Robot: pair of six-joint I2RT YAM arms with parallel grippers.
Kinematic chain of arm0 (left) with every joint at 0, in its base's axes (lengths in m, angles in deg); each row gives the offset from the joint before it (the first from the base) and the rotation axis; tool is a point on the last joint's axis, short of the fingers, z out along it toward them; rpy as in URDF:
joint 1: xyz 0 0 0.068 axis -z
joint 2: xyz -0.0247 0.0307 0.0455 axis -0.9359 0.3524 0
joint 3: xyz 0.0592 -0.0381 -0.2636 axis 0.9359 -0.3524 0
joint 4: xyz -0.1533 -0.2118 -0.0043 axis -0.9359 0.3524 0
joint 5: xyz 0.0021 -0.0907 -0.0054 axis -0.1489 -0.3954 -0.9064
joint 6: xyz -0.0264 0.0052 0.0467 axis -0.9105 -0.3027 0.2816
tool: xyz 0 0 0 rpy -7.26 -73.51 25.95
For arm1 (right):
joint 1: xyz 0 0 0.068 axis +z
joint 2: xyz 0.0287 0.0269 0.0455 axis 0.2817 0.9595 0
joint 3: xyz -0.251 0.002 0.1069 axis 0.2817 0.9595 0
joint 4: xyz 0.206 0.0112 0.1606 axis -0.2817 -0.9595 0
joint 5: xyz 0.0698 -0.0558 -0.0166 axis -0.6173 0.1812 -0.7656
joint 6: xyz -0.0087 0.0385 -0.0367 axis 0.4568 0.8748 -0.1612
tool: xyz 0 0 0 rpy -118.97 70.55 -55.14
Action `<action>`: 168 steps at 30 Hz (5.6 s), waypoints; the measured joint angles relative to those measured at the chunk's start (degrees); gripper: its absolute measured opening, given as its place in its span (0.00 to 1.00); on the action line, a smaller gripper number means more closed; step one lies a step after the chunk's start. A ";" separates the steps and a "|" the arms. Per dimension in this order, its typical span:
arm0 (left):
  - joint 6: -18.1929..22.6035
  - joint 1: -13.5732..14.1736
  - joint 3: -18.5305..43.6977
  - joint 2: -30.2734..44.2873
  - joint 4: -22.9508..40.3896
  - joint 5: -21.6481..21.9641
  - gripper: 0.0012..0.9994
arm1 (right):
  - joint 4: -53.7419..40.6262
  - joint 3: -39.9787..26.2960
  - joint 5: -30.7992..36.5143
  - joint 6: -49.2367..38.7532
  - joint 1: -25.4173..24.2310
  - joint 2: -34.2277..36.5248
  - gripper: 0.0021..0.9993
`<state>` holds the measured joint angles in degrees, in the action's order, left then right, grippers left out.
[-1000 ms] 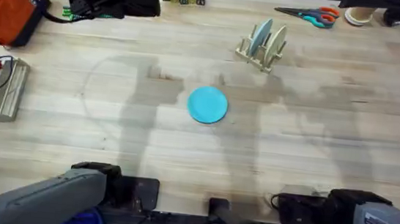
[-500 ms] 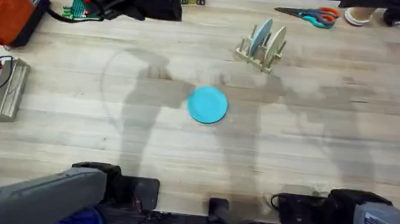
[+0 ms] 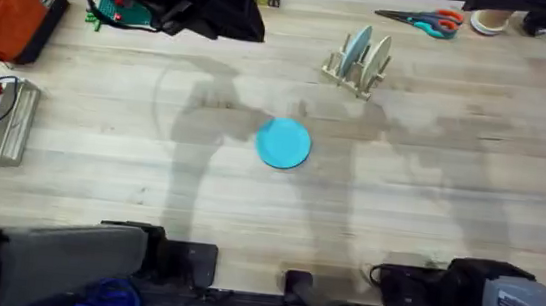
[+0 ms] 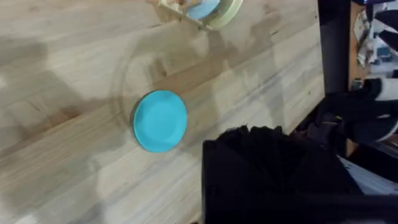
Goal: Pick up the plates from the table one by one and place each into a slot on the dish rack.
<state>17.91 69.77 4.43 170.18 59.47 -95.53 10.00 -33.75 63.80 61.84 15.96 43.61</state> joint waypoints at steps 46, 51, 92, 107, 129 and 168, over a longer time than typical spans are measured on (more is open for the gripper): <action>4.28 4.28 -19.12 4.85 -15.58 -10.94 0.04 | 0.00 0.00 0.00 0.00 0.00 0.00 0.99; 3.80 4.82 -19.13 4.85 -15.70 -9.85 0.04 | 0.01 0.00 0.00 0.00 0.00 0.00 0.99; -1.16 9.18 -28.16 14.07 -25.24 -8.33 0.04 | 0.00 0.00 0.00 0.00 0.00 0.00 0.99; -3.39 9.18 -33.64 14.05 -32.66 -8.32 0.04 | 0.00 -0.01 0.00 0.00 0.00 0.00 1.00; -7.97 9.01 -36.80 20.92 -37.85 -10.37 0.04 | 0.00 0.00 0.00 0.00 0.00 0.00 0.99; -8.03 9.33 -34.33 21.79 -33.69 -8.83 0.04 | 0.00 0.00 0.00 0.00 0.00 0.00 1.00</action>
<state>9.89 79.10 -29.91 191.97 25.78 -104.36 10.00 -33.75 63.80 61.83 15.96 43.61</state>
